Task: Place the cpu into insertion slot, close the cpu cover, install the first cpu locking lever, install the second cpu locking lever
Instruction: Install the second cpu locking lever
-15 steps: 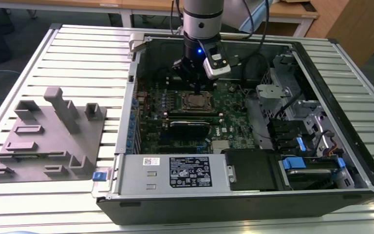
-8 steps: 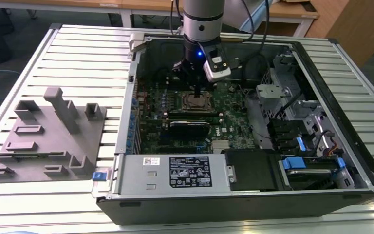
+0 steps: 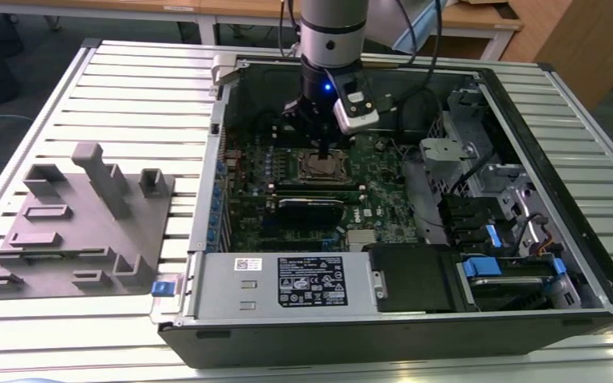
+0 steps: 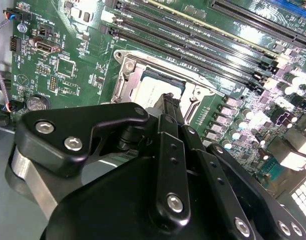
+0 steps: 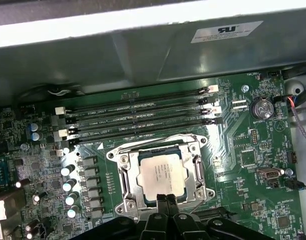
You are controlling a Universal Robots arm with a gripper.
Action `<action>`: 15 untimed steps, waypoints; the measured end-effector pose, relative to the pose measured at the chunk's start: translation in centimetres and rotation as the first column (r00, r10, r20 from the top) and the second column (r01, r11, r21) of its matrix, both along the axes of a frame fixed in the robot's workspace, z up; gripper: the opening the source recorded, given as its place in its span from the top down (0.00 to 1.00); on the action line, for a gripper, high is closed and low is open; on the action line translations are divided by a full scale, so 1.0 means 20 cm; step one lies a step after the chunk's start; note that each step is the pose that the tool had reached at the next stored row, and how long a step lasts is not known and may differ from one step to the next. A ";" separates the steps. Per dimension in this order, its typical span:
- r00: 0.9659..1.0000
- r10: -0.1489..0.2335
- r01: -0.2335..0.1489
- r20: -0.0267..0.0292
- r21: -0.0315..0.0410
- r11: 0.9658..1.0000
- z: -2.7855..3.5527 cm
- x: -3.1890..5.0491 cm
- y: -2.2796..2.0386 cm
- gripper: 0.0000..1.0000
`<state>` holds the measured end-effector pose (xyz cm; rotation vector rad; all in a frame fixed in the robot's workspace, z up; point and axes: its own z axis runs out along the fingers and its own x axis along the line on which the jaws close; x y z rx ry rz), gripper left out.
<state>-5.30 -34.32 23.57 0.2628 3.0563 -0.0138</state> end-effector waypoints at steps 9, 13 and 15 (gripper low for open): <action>1.000 0.000 0.000 -0.001 0.000 1.000 0.019 0.000 0.000 0.89; 1.000 0.000 0.000 -0.001 0.000 1.000 0.061 0.000 0.000 0.89; 1.000 0.000 0.000 -0.001 0.000 1.000 0.062 0.000 -0.003 0.89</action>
